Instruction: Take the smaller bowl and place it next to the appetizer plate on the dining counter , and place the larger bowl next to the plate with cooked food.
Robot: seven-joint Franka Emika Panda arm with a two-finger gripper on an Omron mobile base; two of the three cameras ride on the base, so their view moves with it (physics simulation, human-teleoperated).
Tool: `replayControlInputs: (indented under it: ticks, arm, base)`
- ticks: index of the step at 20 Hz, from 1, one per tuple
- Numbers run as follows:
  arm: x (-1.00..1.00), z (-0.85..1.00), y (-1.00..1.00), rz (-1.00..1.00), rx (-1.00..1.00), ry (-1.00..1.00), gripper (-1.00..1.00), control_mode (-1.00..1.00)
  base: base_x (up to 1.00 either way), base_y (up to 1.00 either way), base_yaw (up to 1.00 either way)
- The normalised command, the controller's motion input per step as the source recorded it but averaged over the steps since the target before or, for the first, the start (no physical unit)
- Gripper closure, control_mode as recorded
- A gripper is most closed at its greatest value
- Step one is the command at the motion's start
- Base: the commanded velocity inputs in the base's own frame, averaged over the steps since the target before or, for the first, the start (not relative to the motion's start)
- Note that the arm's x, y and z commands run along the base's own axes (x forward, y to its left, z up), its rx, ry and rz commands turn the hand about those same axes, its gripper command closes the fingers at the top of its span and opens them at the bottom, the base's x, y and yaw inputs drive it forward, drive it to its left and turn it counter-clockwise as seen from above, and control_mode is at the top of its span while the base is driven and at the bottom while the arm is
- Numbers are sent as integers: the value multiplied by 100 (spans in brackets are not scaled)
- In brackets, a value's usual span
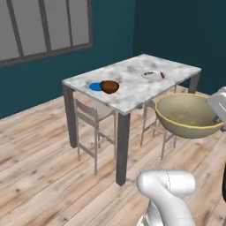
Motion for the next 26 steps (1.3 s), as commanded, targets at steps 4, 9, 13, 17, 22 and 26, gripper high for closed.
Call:
replayControlInputs:
  ticks: [4,9,13,17,22,26]
  arm:
    - [0,0,0,0,0,0,100,100]
    - [0,0,0,0,0,0,100,100]
    - [0,0,0,0,0,0,100,100]
    - [0,0,0,0,0,0,100,100]
    - [0,0,0,0,0,0,100,100]
    - [0,0,0,0,0,0,100,100]
  base:
    - [0,-100,26]
    - [1,-100,26]
    - [8,-100,28]
    - [43,-100,31]
    - [61,-100,32]
    - [66,-100,30]
